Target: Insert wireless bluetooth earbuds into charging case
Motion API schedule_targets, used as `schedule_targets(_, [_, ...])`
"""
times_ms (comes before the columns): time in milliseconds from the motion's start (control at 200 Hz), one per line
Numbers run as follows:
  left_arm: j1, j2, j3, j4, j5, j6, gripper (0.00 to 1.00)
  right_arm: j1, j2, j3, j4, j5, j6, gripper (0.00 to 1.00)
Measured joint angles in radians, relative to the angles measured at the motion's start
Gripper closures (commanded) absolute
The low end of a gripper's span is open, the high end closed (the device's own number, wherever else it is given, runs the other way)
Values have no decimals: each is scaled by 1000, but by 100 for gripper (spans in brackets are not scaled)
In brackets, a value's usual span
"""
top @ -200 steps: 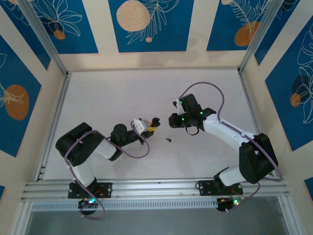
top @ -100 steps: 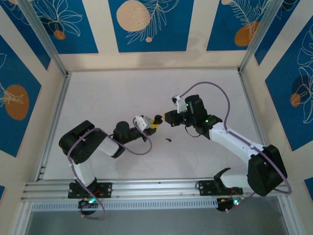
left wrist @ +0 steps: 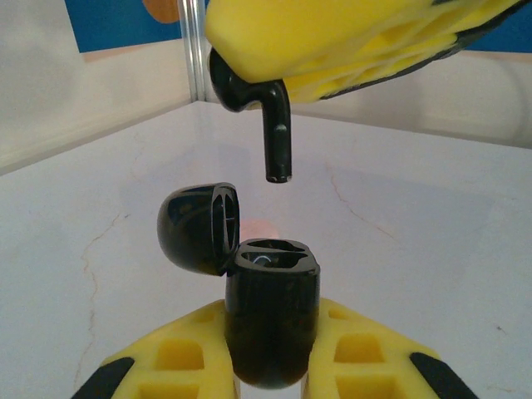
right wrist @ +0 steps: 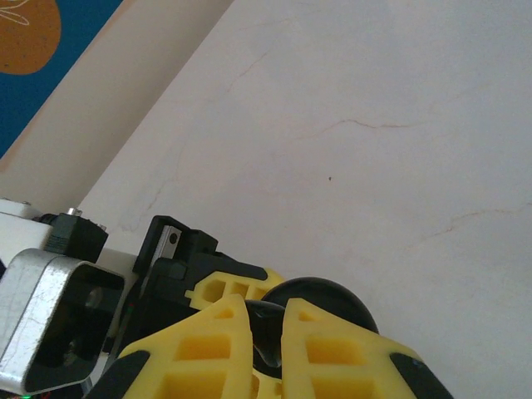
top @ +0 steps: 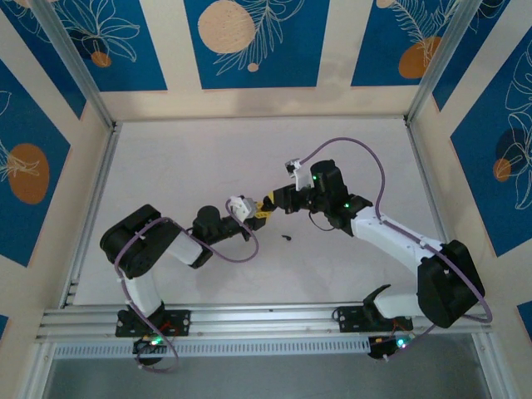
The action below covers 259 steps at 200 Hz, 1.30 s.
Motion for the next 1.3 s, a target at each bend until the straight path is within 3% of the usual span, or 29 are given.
schedule_targets(860, [-2, -44, 32, -1, 0, -34, 90, 6, 2, -26, 37, 0, 0, 88])
schedule_targets(1035, [-2, -48, 32, -5, 0, -34, 90, 6, 5, -26, 41, -1, -3, 68])
schedule_targets(1295, [-2, -54, 32, -3, 0, -33, 90, -16, -34, -22, -8, -18, -7, 58])
